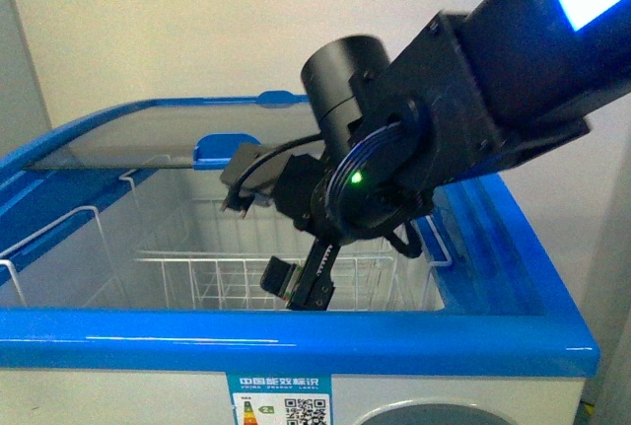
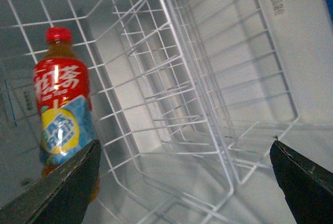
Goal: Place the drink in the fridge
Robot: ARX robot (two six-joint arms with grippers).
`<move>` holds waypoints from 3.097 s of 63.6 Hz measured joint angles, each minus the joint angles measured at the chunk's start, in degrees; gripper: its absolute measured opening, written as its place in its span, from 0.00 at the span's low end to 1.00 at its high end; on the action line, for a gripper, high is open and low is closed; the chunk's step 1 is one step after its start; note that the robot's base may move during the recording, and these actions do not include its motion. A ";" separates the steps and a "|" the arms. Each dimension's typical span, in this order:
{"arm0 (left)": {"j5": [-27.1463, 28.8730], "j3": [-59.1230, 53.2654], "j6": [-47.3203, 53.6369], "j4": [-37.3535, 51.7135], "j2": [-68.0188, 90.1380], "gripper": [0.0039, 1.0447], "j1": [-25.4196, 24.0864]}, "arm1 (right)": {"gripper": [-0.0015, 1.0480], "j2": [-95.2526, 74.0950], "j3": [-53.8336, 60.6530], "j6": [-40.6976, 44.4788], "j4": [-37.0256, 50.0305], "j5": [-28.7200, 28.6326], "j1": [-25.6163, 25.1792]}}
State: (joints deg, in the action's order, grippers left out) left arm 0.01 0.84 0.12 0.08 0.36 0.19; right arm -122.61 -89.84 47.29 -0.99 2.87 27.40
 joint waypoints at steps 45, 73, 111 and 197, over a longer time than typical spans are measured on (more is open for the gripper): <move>0.00 0.00 0.00 0.00 -0.02 0.02 0.00 | 0.93 52.57 31.10 -48.30 -6.71 12.11 -18.62; 0.00 0.00 0.00 0.00 -0.02 0.02 0.00 | 0.26 111.27 75.76 -47.69 -3.17 -2.84 -27.28; -0.02 0.00 0.00 0.00 -0.02 0.02 0.00 | 0.03 118.16 85.02 -47.47 0.07 -2.93 -27.30; -0.02 0.00 0.00 0.00 -0.02 0.92 0.00 | 0.92 122.25 88.91 -47.43 0.81 -2.91 -27.30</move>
State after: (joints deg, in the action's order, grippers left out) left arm -0.01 0.84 0.12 0.08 0.34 0.19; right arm -0.36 -0.93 -0.14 -0.19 -0.03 0.10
